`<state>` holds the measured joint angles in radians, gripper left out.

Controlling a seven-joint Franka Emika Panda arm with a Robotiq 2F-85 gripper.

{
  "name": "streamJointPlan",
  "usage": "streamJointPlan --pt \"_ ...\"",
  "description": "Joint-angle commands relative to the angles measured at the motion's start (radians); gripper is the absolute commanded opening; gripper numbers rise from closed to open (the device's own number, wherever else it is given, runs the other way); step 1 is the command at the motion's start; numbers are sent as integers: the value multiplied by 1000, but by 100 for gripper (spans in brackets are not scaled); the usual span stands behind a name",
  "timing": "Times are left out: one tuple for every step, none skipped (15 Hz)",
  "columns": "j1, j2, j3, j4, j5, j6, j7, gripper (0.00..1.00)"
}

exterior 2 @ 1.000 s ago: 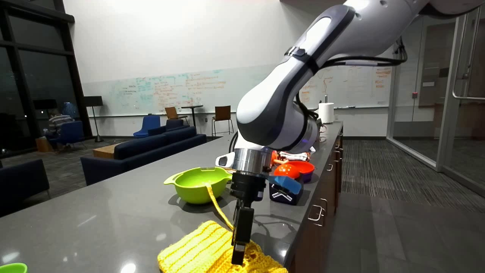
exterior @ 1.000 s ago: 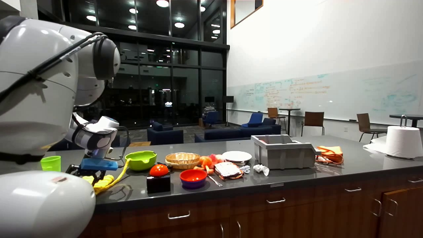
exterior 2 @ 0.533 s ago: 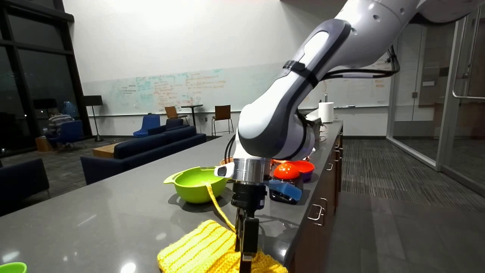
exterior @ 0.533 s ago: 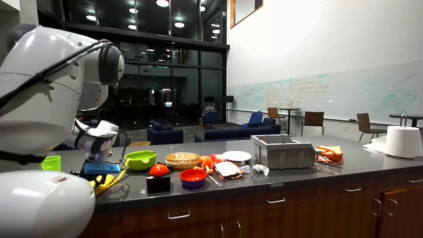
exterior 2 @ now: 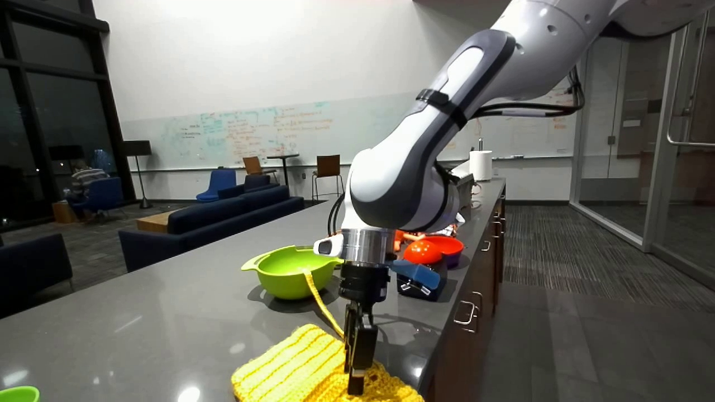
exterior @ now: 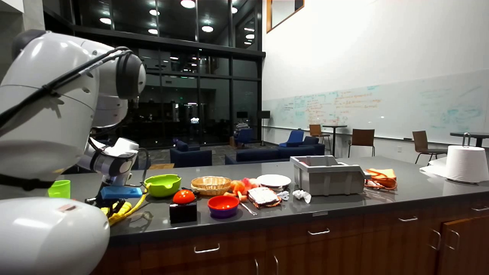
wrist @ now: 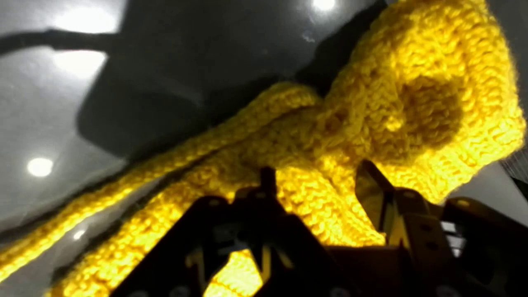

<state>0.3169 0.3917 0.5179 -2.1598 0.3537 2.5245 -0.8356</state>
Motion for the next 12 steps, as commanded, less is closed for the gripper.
streamJointPlan --pt "-8 22 6 3 -38 -4 9 21" --pt "-9 23 6 2 -41 -1 8 12" --pt "-9 21 6 2 -43 -2 11 6" --pt "-9 21 4 -1 -49 7 9 1" --pt "-9 22 2 -1 -54 13 11 0" --pt "-6 20 -5 -2 -67 24 17 0" --pt "-3 22 -13 -1 -82 34 20 0" --pt "-2 24 -24 4 -101 42 30 1" --pt "-4 24 -33 8 -119 50 40 1" --pt "-5 26 -44 13 -140 63 53 1" --pt "-9 24 -58 21 -162 70 69 1" --pt "-12 25 -72 30 -183 80 86 1"
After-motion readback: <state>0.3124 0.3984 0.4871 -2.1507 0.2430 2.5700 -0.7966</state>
